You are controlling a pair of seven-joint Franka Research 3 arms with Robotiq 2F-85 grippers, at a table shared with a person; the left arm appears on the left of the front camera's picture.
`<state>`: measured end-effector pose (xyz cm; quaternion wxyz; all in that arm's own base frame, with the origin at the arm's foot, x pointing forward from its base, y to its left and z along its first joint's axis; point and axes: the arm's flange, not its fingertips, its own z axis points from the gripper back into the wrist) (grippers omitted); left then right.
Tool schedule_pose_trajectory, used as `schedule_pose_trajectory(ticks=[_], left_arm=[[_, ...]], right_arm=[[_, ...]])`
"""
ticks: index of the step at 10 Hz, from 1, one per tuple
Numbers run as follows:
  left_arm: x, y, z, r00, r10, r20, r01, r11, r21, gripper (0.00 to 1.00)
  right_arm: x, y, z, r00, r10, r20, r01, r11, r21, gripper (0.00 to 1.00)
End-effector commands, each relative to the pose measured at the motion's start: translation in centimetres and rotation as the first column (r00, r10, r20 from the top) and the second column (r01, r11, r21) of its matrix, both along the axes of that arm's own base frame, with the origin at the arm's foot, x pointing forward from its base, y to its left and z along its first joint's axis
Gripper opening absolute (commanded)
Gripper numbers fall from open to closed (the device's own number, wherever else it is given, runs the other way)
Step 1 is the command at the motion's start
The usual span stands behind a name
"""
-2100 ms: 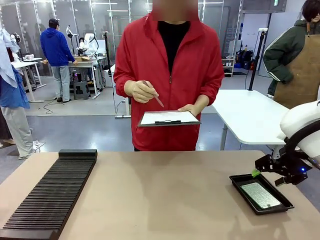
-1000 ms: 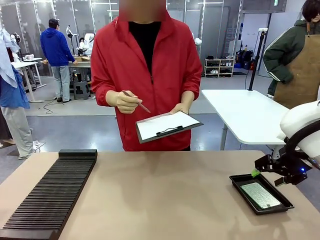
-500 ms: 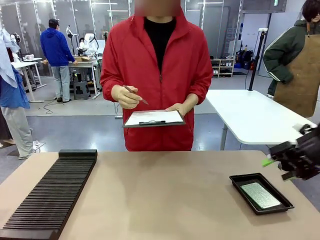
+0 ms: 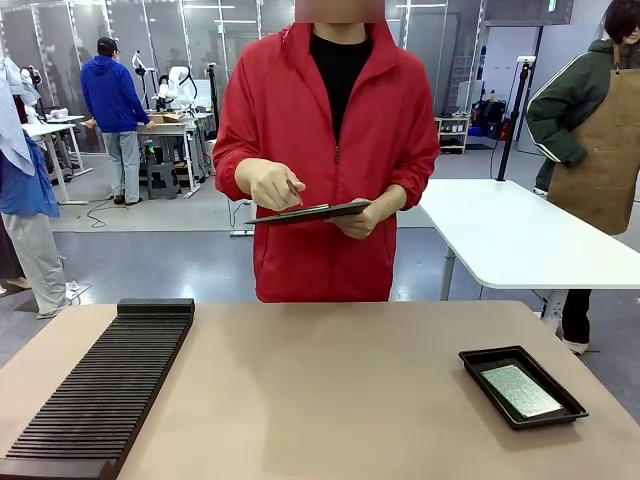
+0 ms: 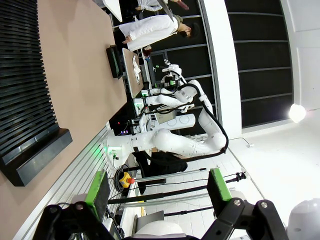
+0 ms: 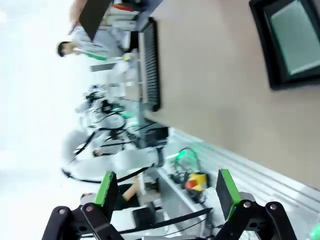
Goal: Inspect the PCB.
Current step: Place the Blank PCB in the ESD tray.
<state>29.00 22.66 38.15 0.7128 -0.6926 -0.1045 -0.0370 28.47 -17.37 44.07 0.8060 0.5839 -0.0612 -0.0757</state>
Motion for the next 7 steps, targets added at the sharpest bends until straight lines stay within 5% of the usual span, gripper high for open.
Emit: schedule_pose_trajectory(ticks=[1, 4, 7], left_arm=[[-0.2, 0.0, 0.2, 1.000, -0.003, -0.007, 0.003, 1.000, 0.006, 1.00], [-0.2, 0.0, 0.2, 1.000, -0.003, -0.007, 0.003, 1.000, 0.006, 1.00], [-0.2, 0.0, 0.2, 1.000, -0.003, -0.007, 0.003, 1.000, 0.006, 1.00]], right_arm=[[-0.9, -2.8, -1.9, 1.000, 0.003, 0.016, -0.005, 0.990, 0.139, 1.00], [-1.6, -2.8, -3.4, 0.999, -0.008, 0.042, -0.002, 0.971, 0.240, 1.00], [-2.8, -2.7, -2.9, 1.000, -0.012, 0.020, 0.008, 0.982, 0.191, 1.00]])
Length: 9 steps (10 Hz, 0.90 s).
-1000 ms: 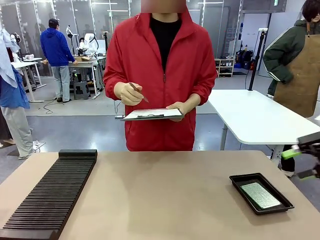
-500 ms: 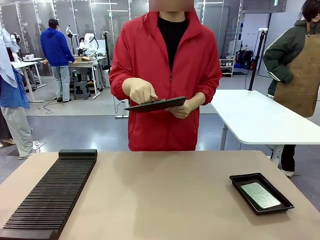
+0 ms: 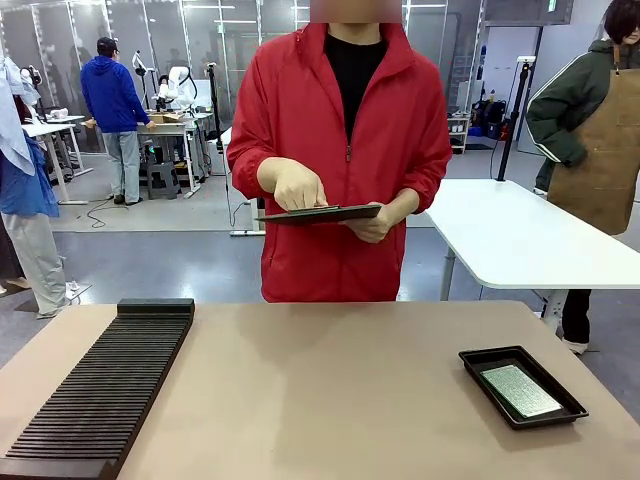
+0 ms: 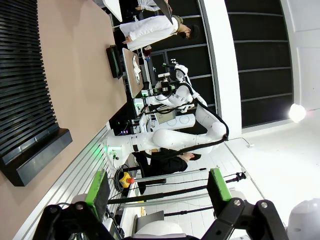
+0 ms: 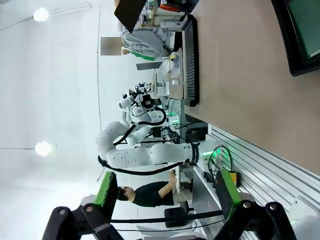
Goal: Inspect the PCB.
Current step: Place the Blank PCB in the ESD tray.
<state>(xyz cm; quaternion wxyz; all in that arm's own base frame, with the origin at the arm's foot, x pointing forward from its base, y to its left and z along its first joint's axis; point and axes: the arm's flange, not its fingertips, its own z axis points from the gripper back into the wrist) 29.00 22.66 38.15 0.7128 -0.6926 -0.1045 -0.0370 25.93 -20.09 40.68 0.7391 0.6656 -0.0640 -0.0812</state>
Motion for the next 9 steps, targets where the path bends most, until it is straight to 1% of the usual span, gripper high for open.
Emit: schedule_pose_trajectory(ticks=[1, 9], left_arm=[[-0.20, 0.03, 0.16, 1.000, -0.003, -0.007, 0.004, 1.000, 0.006, 1.00], [-0.20, 0.03, 0.16, 1.000, -0.003, -0.007, 0.004, 1.000, 0.006, 1.00]], right_arm=[[-0.29, 0.05, 0.53, 1.000, 0.001, 0.002, -0.001, 1.000, -0.018, 1.00], [-0.29, 0.05, 0.53, 1.000, 0.001, 0.002, -0.001, 1.000, -0.018, 1.00]])
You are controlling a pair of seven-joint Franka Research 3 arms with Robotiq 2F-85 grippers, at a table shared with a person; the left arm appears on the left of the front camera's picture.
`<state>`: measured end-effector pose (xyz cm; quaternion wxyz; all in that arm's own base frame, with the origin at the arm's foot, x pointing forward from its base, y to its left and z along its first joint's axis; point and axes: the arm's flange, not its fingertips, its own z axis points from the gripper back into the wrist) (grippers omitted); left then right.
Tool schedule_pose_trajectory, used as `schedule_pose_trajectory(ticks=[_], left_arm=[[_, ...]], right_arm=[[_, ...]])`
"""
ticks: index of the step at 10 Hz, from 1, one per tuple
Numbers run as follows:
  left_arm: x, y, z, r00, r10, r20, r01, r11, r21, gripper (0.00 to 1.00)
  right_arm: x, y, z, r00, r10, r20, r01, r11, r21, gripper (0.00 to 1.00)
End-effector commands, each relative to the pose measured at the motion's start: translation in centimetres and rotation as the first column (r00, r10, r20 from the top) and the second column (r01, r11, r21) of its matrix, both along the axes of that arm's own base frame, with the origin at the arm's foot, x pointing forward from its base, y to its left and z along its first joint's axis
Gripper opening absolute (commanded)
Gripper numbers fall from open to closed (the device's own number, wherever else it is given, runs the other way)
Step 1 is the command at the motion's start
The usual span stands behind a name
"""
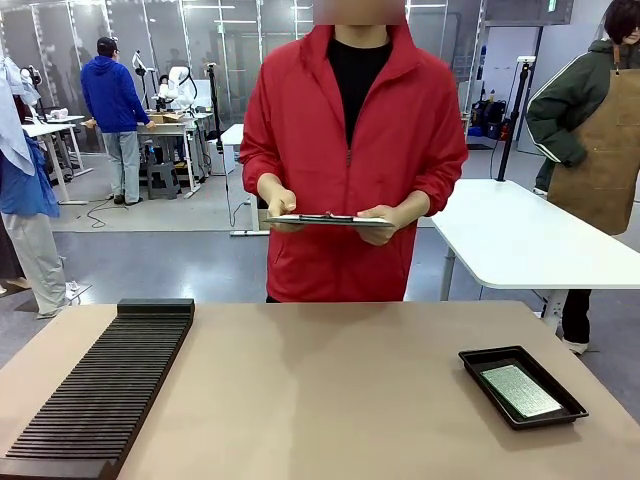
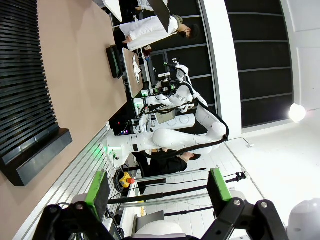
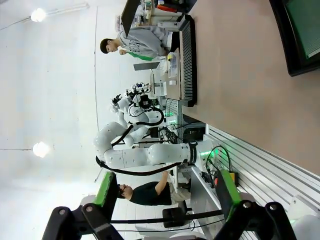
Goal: Inspect the PCB.
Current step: Place the Blank PCB in the ESD tray.
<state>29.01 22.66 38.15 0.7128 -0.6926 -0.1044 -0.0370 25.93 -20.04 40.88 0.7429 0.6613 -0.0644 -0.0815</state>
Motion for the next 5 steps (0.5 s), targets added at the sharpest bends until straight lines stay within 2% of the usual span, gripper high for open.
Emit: schedule_pose_trajectory(ticks=[1, 5], left_arm=[[-0.20, 0.03, 0.16, 1.000, -0.003, -0.007, 0.003, 1.000, 0.006, 1.00], [-0.20, 0.03, 0.16, 1.000, -0.003, -0.007, 0.003, 1.000, 0.006, 1.00]], right_arm=[[-0.28, 0.00, 0.33, 1.000, 0.002, 0.003, -0.002, 1.000, -0.007, 1.00], [-0.28, 0.00, 0.33, 1.000, 0.002, 0.003, -0.002, 1.000, -0.007, 1.00]])
